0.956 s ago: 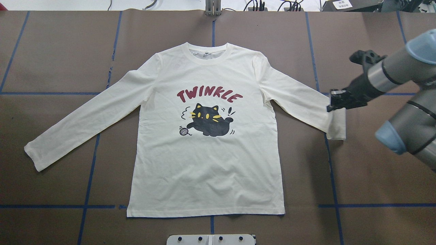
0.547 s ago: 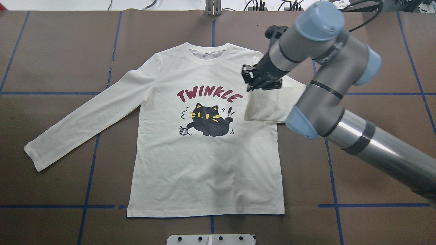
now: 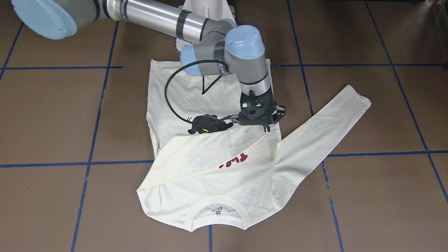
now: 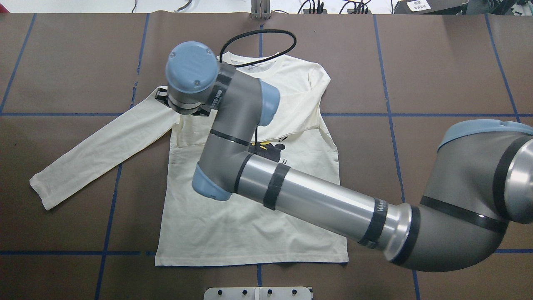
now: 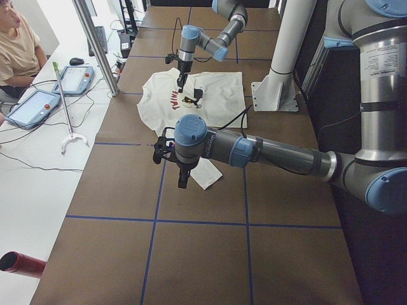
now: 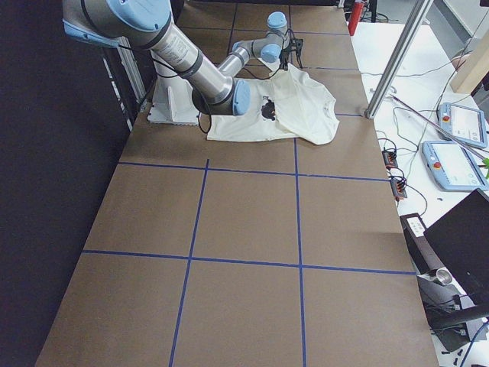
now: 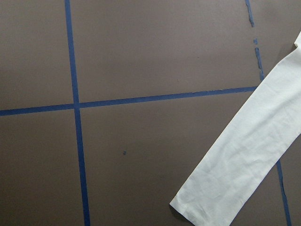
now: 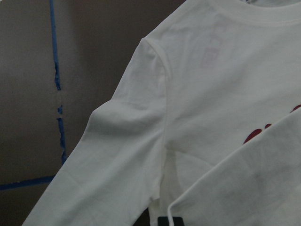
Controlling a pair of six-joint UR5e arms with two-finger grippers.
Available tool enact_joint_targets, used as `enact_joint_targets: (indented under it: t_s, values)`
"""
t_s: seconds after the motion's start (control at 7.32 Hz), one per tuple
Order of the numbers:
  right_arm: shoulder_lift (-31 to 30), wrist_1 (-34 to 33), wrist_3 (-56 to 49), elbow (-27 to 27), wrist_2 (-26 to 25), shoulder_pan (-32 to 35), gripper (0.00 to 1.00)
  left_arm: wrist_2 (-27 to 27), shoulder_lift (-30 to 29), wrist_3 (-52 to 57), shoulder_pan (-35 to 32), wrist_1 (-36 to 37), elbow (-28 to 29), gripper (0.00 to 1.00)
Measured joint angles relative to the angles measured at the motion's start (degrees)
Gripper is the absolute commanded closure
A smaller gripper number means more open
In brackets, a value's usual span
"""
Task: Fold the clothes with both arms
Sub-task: 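Carry the sleeve with the right gripper across the shirt body toward the other sleeve, then release the sleeve and lift the right gripper back toward the shirt shoulder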
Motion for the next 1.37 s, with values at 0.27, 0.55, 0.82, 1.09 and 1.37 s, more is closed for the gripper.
enact_joint_targets:
  t_s: [0.27,0.55,0.82,1.09,1.37]
  values:
    - [5.22,2.36,2.41,-7.12,-3.65,-1.77,0.01,-0.07,-0.03,-0.01,0.03,0.0,-0.44,0.0]
    - [5.98,2.7,4.03,-8.05,-4.21,-1.7,0.01,0.11,-0.34,-0.03,1.04,-0.56,-0.49,0.0]
    - [-1.92,2.11,6.3,2.23,-0.62,1.5,0.01,0.54,-1.03,-3.5,4.47,-2.67,3.32,0.0]
    - [-18.29,-0.37,6.31,19.47,10.35,8.51,0.01,2.17,-2.12,-16.9,13.74,-10.99,8.73,0.0]
    - [-34.7,-0.79,4.27,34.17,17.11,15.09,0.01,8.13,-2.31,-26.51,23.91,-17.2,11.49,0.04]
